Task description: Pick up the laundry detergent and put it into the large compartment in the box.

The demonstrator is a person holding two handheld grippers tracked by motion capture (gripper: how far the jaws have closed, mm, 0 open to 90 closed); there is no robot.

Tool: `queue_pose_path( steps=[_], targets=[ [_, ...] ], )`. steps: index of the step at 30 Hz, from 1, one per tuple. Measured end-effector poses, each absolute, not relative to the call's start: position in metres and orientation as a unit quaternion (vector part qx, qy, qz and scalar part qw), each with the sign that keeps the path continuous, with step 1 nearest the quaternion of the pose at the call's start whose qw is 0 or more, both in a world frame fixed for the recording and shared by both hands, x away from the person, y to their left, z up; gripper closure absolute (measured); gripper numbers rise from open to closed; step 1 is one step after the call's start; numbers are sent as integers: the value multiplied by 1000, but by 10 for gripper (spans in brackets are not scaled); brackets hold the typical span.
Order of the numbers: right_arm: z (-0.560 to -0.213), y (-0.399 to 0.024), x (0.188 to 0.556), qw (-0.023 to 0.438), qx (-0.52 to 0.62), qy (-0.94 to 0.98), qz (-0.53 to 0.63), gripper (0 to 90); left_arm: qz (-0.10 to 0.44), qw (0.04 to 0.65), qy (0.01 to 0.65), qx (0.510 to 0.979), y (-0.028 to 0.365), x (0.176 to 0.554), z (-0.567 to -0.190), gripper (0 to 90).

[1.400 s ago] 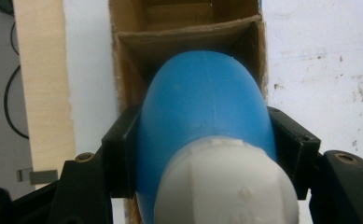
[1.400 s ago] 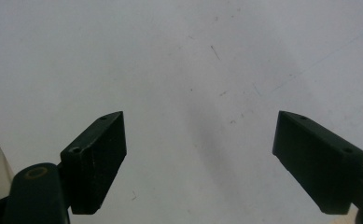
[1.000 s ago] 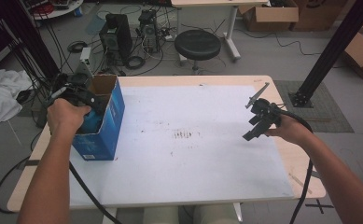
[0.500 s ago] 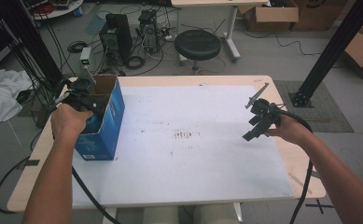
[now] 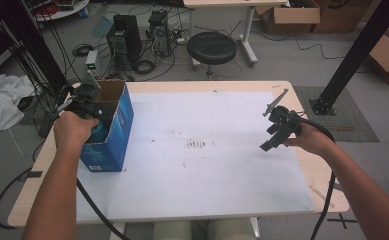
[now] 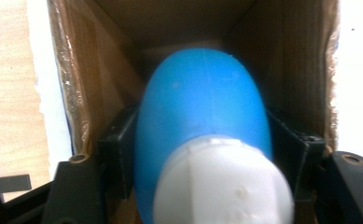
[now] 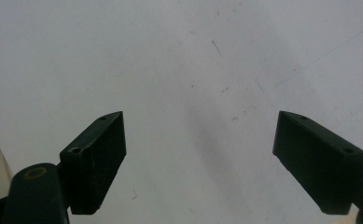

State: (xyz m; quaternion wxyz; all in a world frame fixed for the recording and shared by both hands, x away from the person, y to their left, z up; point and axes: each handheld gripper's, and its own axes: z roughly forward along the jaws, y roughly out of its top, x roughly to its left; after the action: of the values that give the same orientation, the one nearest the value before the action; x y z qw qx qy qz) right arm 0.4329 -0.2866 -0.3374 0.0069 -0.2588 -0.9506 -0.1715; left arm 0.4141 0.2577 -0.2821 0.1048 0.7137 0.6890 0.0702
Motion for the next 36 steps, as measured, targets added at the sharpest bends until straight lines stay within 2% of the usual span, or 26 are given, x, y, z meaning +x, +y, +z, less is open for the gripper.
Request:
queue_pose_path(
  steps=[13, 36],
  targets=[
    [-334, -287, 430, 5, -256, -951, -174, 171, 83, 122, 693, 706, 261, 408, -259, 295],
    [-330, -286, 427, 1, -252, -951, -177, 171, 127, 153, 662, 723, 242, 399, -202, 288]
  ],
)
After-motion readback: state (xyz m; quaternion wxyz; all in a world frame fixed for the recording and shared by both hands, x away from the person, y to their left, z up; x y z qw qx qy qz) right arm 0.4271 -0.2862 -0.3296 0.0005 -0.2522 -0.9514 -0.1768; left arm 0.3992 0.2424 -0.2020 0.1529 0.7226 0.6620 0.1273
